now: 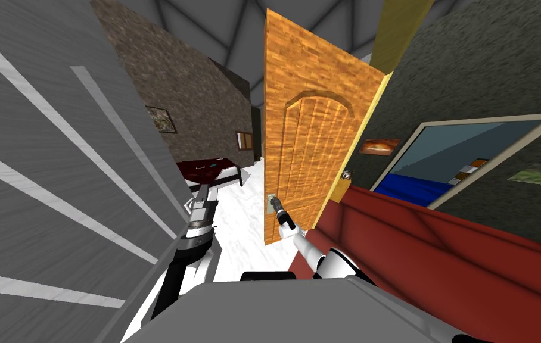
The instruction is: Push the door open
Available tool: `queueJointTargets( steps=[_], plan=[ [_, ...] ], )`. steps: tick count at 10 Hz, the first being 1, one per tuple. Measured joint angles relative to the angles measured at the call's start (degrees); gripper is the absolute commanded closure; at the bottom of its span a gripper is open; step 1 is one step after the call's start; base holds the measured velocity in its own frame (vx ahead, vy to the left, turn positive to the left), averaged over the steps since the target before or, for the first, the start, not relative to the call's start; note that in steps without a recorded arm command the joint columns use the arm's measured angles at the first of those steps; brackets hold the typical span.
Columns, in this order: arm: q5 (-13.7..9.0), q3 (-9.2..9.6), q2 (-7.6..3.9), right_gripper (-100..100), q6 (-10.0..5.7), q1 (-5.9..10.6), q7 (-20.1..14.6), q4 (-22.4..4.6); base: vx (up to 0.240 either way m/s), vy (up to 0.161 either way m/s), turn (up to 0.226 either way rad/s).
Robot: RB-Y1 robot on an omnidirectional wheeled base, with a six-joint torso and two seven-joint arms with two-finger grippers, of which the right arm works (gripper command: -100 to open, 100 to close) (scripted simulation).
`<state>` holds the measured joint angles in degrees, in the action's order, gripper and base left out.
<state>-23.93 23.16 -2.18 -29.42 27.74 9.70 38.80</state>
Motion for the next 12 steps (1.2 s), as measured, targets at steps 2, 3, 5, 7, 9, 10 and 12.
queueJointTargets(
  steps=[2, 3, 5, 7, 9, 10, 12],
  plan=[
    [-2.23, -0.96, -0.66, -100, -0.56, 0.52, 1.98, -0.51, -0.009, 0.006, -0.037],
    [-2.39, -1.13, -0.96, -100, -0.32, 0.35, 2.30, -0.07, -0.214, 0.004, -0.043],
    [-2.34, -1.20, -1.09, -100, 0.24, 0.57, 1.99, -0.40, -0.202, 0.020, -0.024],
    [-2.39, -1.30, -0.90, -100, 0.71, 0.68, 1.80, -0.48, -0.243, 0.045, -0.045],
    [-2.48, -1.50, -0.09, -100, 1.55, 0.58, 1.75, -0.05, -0.266, 0.002, -0.047],
    [-2.53, -1.64, 0.98, -100, 1.76, 1.00, 1.75, -0.66, -0.111, -0.002, -0.007],
    [-2.54, -1.72, 0.56, -100, 1.70, 0.86, 1.82, -0.66, 0.114, 0.058, 0.027]
  ],
)
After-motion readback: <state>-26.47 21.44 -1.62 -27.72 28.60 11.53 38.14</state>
